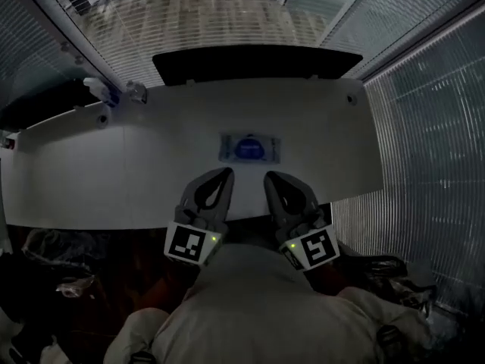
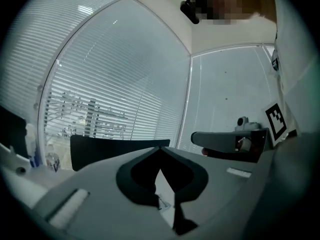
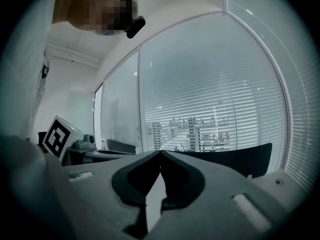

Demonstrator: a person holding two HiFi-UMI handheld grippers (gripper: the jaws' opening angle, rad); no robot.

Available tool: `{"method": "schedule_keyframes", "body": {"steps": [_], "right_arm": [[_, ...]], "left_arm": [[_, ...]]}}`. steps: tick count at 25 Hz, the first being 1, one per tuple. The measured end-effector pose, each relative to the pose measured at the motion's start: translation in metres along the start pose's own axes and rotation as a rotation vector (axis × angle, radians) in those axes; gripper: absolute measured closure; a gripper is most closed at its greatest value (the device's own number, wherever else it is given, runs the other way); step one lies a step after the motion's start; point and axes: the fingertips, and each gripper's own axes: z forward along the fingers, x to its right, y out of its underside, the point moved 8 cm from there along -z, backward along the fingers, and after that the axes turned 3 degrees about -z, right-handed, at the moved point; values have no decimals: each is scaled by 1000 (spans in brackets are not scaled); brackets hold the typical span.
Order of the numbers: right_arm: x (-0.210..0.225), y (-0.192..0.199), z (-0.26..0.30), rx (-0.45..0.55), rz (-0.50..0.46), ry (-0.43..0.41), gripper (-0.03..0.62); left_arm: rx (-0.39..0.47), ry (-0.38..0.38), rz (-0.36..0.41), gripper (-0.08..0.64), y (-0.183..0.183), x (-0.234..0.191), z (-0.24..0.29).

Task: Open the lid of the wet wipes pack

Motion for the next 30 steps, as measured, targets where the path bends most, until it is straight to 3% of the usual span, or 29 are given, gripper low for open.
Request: {"method": "schedule_keyframes", "body": {"steps": [4,16,30], "right_arm": [[6,16,17,-53,1,-6,592],[19,104,68,-226,-121,-65,591],[31,186,100,-328,-187,-143,588]], "left_arm": [[-30,-14,-15,557,18,-14,11],[-171,-48,-32,557,95,-57,49],[-344,-45,-47,557,186,-98,79]]}}
